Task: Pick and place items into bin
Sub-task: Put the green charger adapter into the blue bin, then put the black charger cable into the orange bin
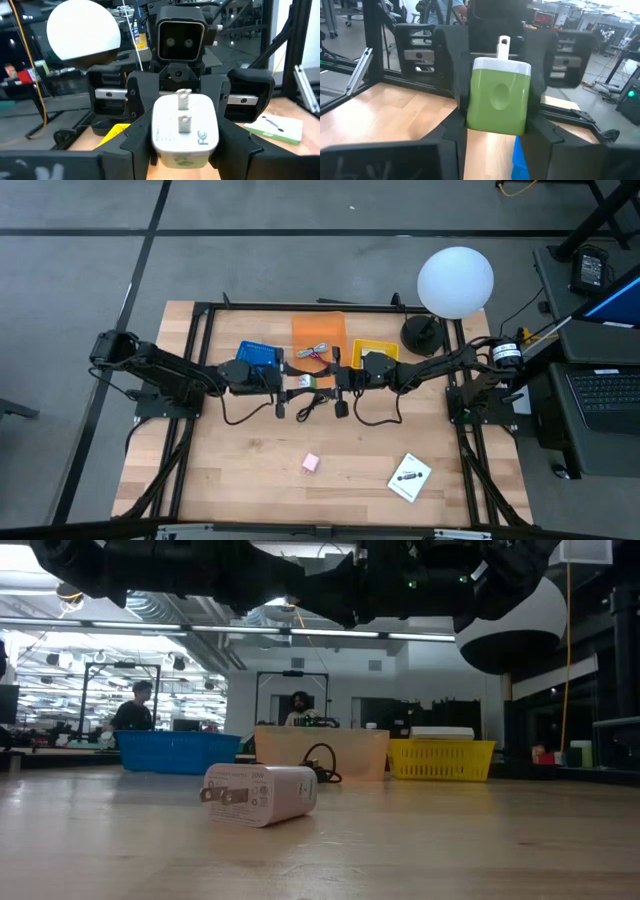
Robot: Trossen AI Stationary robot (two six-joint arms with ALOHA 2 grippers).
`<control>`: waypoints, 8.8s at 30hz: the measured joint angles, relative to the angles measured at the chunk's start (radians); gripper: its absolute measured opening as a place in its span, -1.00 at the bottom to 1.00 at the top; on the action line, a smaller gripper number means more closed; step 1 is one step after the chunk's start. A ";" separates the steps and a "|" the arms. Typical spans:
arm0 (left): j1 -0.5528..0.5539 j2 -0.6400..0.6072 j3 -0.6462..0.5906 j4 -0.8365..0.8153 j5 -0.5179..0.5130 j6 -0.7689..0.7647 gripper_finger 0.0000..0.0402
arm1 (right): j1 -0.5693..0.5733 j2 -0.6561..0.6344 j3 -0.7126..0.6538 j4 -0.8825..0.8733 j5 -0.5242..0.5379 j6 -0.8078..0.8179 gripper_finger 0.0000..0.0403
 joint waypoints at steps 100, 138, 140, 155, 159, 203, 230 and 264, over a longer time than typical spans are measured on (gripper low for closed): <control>0.171 -0.273 -0.073 -1.199 -0.560 -0.821 -0.29 | -0.037 -0.280 -0.101 -0.365 0.212 0.101 -1.00; 0.243 -0.128 -0.074 -1.142 -0.561 -0.860 -0.21 | -0.037 -0.279 -0.101 -0.366 0.212 0.101 -0.99; 0.243 -0.128 -0.074 -1.140 -0.559 -0.848 -0.20 | -0.037 -0.279 -0.101 -0.366 0.212 0.101 -1.00; 0.243 -0.128 -0.074 -1.119 -0.585 -0.818 -0.20 | -0.036 -0.279 -0.101 -0.366 0.212 0.101 -0.98; 0.243 -0.128 -0.074 -1.119 -0.585 -0.807 -0.22 | -0.036 -0.279 -0.101 -0.366 0.212 0.101 -0.98; 0.192 -0.287 -0.074 -1.048 -0.516 -0.576 0.13 | -0.036 -0.279 -0.101 -0.374 0.211 0.126 -0.98; -0.009 -0.404 -0.074 -0.697 -0.135 -0.178 0.12 | 0.074 -0.393 -0.101 -0.585 0.266 0.182 -0.98; -0.116 0.150 0.315 -0.965 -0.090 -0.505 0.12 | 0.180 -0.424 -0.187 -0.514 0.446 0.173 -0.98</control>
